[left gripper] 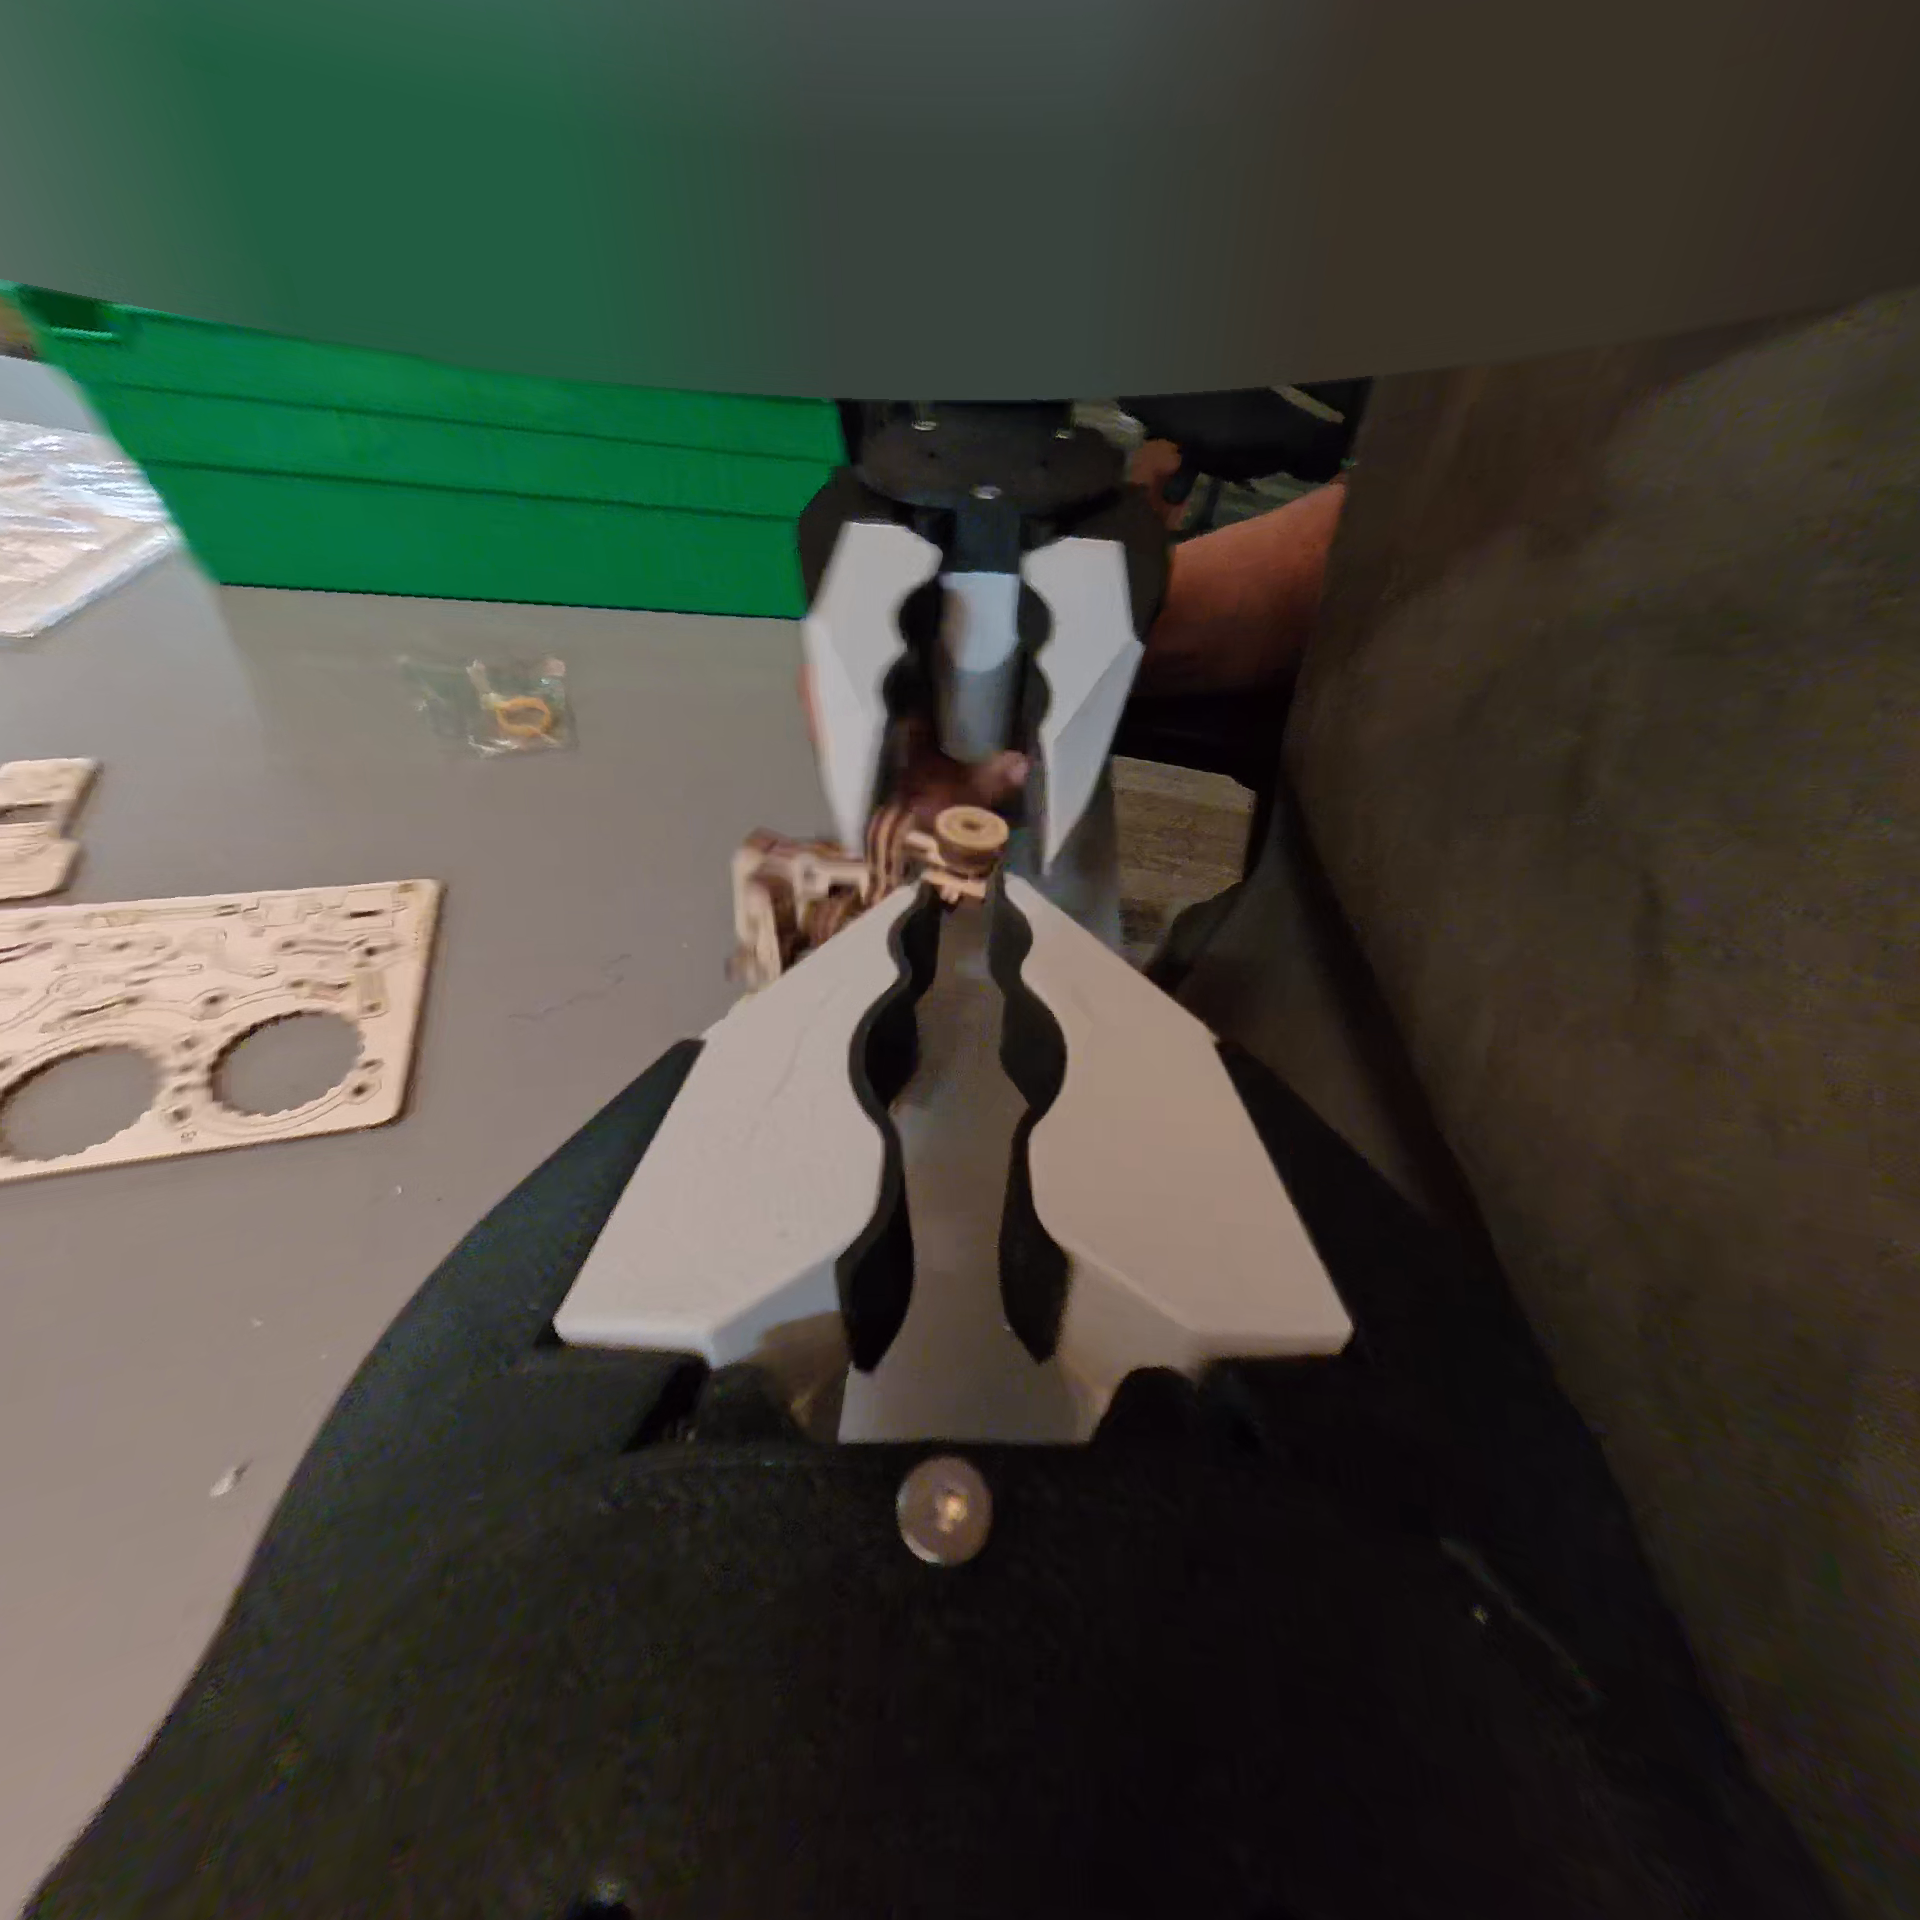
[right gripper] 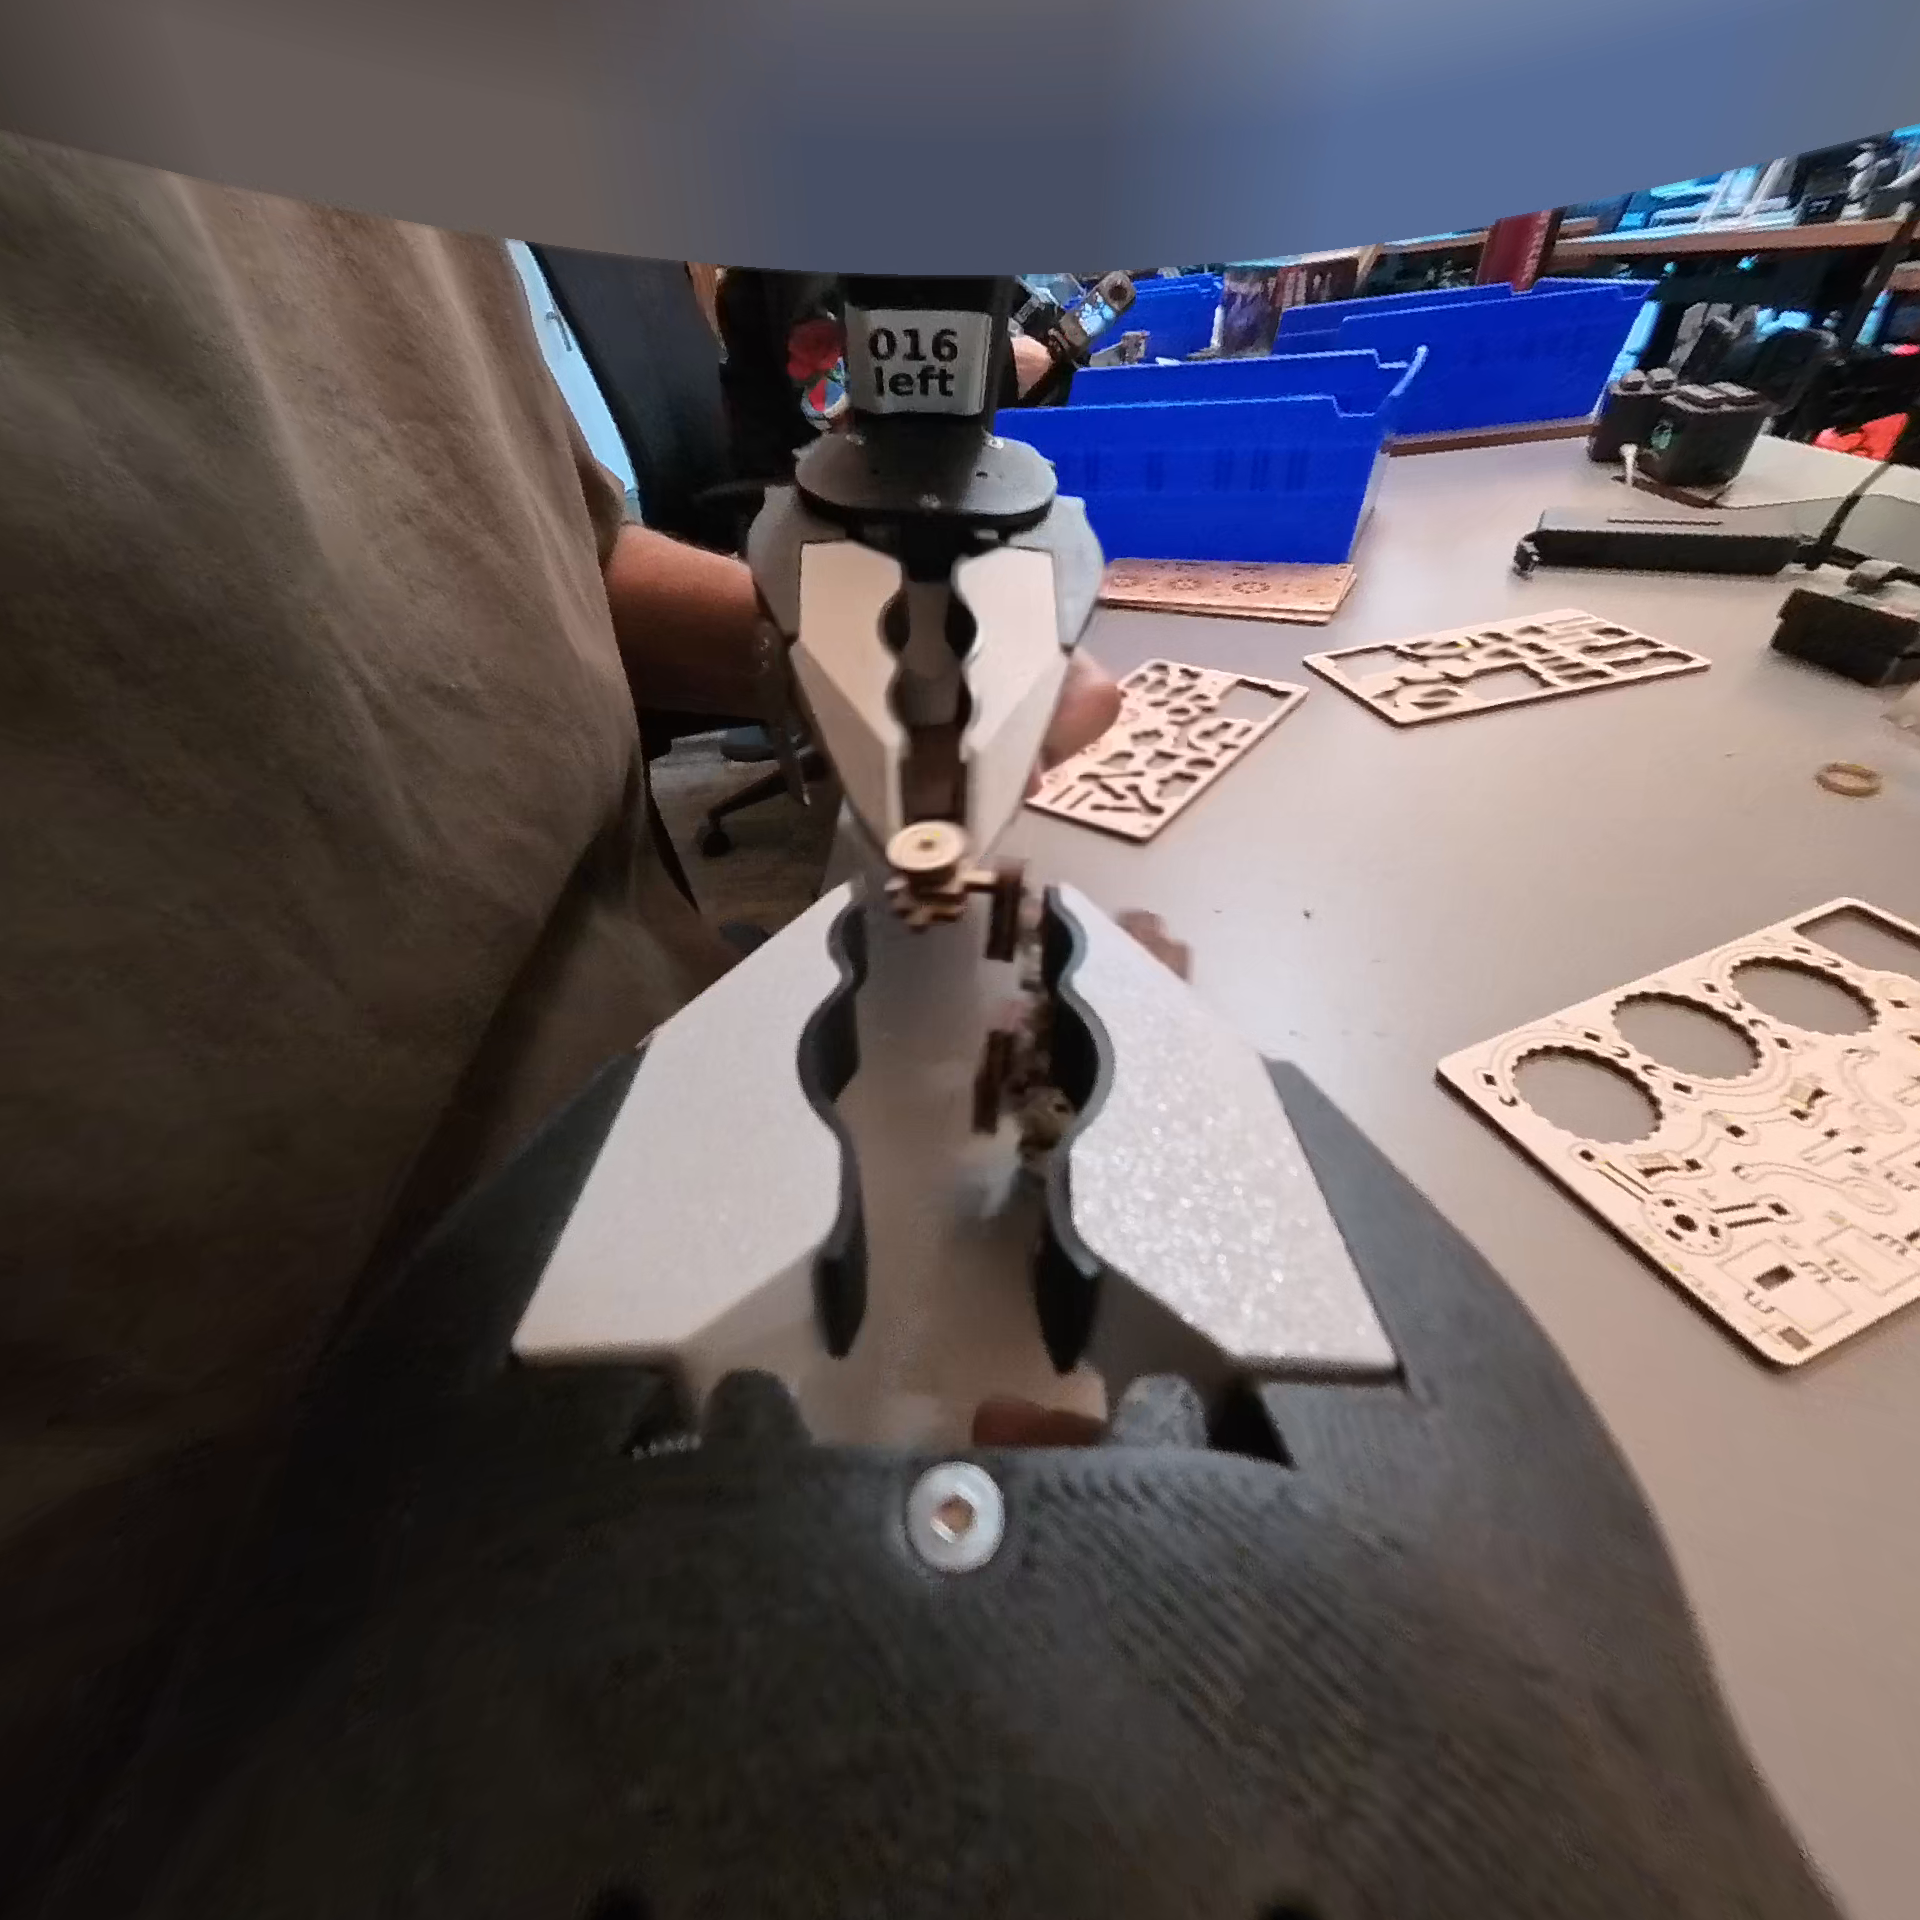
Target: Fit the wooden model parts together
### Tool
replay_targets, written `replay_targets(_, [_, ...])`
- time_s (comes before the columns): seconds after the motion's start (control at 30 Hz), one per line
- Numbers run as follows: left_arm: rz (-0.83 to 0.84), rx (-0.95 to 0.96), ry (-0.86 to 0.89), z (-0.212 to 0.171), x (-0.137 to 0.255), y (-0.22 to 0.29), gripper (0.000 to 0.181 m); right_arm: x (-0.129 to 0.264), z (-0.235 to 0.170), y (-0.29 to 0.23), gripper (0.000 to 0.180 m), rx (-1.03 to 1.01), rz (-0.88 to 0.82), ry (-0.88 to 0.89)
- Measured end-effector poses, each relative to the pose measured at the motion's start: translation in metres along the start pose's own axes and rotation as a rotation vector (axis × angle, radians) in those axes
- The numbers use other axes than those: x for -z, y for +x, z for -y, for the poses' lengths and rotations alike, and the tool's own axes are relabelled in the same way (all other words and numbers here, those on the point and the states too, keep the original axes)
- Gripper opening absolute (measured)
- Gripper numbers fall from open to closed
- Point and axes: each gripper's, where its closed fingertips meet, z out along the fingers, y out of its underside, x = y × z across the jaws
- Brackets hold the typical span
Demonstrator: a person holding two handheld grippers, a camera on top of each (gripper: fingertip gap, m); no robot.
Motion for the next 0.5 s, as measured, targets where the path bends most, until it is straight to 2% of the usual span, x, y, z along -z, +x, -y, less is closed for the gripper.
replay_targets(0.13, [-0.009,-0.001,-0.006,-0.0014,0.0,0.0008,0.007,0.0036,-0.0027,0.0016,0.022,0.013,-0.01,-0.012])
replay_targets(0.5, [0.006,0.001,0.014,0.0,-0.0018,0.0002,0.009,0.004,-0.002,0.0047,0.021,-0.003,-0.032,-0.002])
